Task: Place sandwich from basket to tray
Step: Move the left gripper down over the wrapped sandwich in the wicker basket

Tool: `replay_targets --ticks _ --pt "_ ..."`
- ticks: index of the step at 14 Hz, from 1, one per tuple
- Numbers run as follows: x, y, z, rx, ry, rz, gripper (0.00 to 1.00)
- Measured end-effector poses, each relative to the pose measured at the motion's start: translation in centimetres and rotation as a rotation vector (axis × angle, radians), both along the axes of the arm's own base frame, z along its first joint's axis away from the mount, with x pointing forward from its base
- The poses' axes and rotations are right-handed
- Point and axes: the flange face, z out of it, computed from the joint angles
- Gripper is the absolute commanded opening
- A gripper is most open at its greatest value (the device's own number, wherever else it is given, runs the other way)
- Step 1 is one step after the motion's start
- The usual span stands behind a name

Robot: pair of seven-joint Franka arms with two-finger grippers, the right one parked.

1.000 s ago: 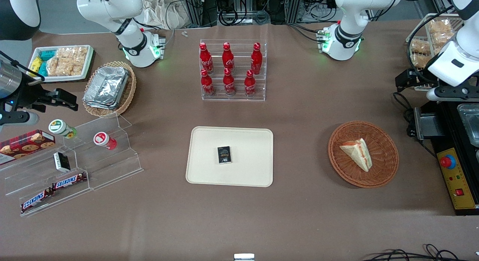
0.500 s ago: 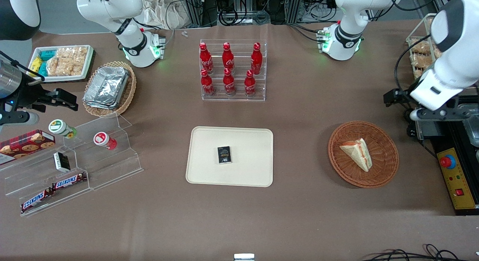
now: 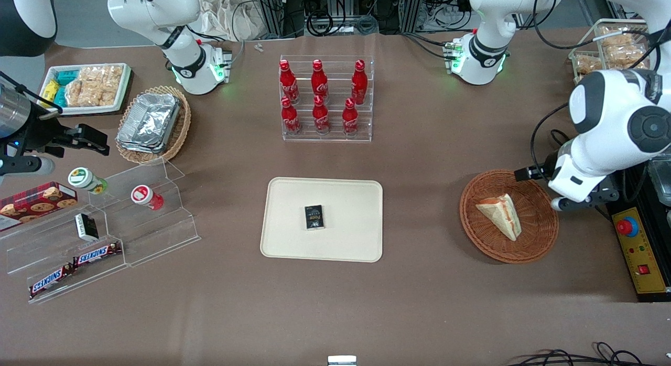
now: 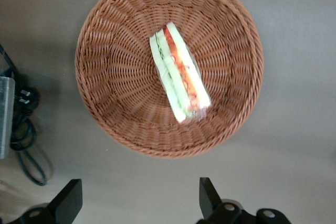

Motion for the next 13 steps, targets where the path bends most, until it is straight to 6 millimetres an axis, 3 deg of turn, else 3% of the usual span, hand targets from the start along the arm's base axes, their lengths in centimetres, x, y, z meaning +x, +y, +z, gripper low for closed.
replay_targets --ticks 6,13 --pt "1.7 -0.5 -3.9 0.002 -0.037 0.320 0.99" --pt "2.5 -2.1 -8.9 0.018 -0.023 0.448 0.99"
